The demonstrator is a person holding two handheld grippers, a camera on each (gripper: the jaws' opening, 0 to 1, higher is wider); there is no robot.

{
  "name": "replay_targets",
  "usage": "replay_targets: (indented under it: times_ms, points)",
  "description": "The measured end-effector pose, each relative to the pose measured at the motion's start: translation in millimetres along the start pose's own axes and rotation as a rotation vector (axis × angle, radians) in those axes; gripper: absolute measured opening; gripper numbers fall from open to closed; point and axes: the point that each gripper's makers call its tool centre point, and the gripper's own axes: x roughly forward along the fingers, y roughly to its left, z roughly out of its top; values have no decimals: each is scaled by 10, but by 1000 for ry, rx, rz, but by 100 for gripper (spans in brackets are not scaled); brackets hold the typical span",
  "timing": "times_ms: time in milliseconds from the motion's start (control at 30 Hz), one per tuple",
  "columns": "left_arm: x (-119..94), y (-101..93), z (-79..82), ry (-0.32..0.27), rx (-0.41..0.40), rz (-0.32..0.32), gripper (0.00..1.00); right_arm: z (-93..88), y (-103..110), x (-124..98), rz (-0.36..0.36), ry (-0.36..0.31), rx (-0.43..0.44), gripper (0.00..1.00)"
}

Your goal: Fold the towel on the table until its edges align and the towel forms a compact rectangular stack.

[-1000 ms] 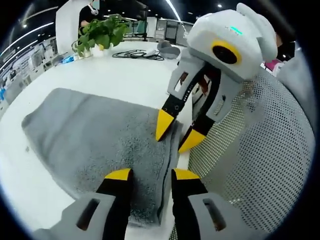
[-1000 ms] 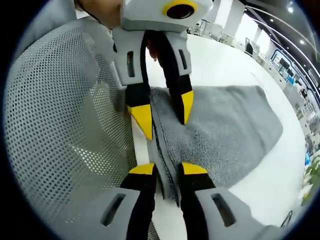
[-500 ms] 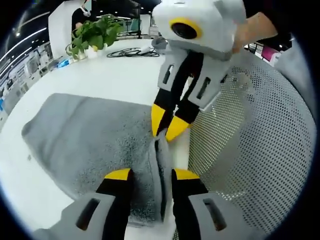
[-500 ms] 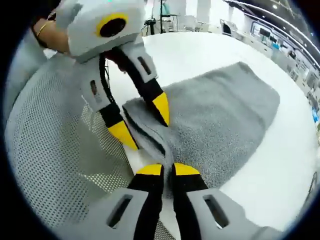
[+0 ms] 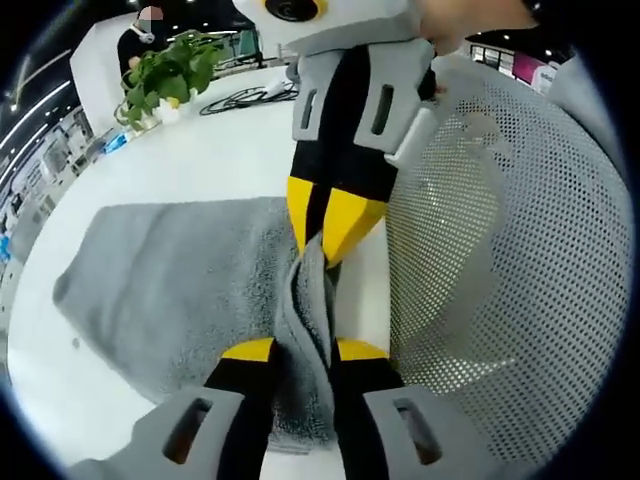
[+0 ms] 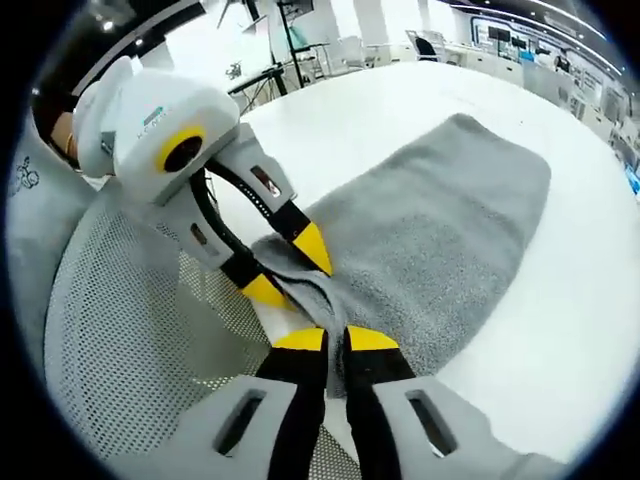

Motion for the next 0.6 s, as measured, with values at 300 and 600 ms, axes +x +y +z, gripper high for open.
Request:
replay_targets:
  times_ms: [300,600]
  points:
    - [-6,71,31,24,6,-2,10,22,-6,-9,-10,-12,-8,4]
    - [-81,129,74,-9,-155,-73,6,41,33,-45,-65,-13,-211,10]
